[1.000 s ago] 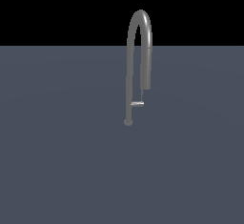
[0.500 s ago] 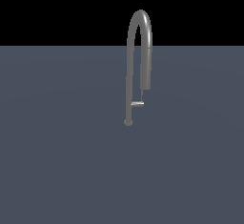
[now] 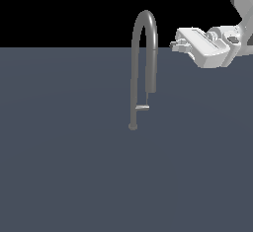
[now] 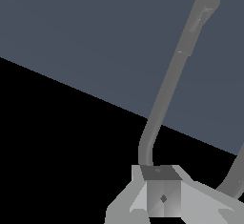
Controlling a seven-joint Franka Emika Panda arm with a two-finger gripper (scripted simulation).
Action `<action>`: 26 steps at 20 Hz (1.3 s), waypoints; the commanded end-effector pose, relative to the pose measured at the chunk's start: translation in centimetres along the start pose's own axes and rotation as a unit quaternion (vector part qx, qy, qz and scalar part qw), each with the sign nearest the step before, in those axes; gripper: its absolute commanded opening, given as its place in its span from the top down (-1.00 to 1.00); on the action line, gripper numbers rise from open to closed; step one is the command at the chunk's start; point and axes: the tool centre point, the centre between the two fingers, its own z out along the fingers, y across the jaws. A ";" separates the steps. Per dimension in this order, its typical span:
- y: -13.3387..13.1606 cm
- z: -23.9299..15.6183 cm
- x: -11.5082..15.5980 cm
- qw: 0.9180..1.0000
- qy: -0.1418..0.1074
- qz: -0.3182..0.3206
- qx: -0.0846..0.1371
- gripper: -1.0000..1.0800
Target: Turn on the faucet by rotating a designated handle.
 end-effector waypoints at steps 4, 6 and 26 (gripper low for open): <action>1.1 4.2 6.7 0.996 -0.022 0.084 -0.023 1.00; 1.5 5.4 8.5 0.993 -0.026 0.107 -0.030 1.00; 3.3 8.8 13.1 0.981 -0.041 0.183 -0.048 1.00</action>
